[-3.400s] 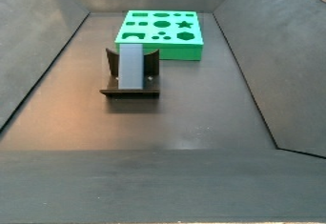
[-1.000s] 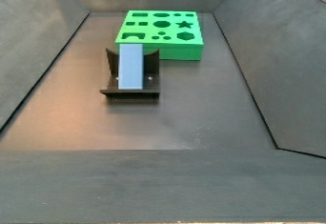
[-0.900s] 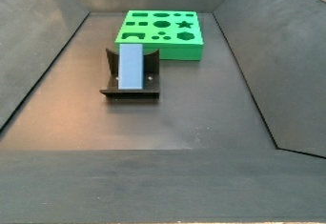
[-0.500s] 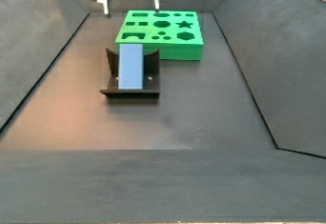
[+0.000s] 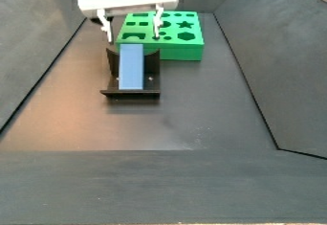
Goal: Pick up the rectangle object. Move up. Place the rectangle object on the fixture. Regrasp the rectangle object. Move to above the board. Insert the rectangle object.
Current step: Regrasp the rectangle object, then move to above the board.
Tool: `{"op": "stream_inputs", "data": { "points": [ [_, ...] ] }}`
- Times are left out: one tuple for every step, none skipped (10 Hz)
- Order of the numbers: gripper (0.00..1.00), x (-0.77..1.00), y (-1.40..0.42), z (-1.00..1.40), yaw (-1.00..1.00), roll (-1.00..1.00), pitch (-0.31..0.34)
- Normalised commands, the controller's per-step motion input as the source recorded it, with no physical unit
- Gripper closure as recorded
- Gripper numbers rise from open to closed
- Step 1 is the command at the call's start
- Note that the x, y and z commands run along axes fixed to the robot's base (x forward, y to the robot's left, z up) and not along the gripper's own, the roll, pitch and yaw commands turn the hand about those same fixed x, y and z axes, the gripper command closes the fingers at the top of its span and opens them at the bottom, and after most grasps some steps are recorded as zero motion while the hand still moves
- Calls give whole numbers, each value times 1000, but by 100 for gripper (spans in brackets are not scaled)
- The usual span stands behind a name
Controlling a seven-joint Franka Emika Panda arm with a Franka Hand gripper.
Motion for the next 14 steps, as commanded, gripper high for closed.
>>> {"op": "stream_inputs", "data": {
  "points": [
    [0, 105, 20, -927, 1, 66, -89],
    [0, 98, 16, -777, -15, 62, -73],
    [0, 81, 8, -581, -25, 64, -50],
    [0, 75, 2, -438, -25, 64, -39],
    [0, 68, 4, -251, -23, 67, -25],
    [0, 21, -6, -177, -19, 56, 1],
    [0, 10, -10, -170, -21, 53, -4],
    [0, 11, -9, -171, -20, 53, -3],
    [0, 11, -9, -171, -20, 53, -3],
    [0, 11, -9, -171, -20, 53, -3],
    [100, 0, 0, 0, 0, 0, 0],
    [100, 331, -89, 1000, 85, -13, 151],
    [100, 329, -90, 1000, 81, -16, 154],
    [100, 313, -90, 1000, 95, -12, 175]
  ]
}}
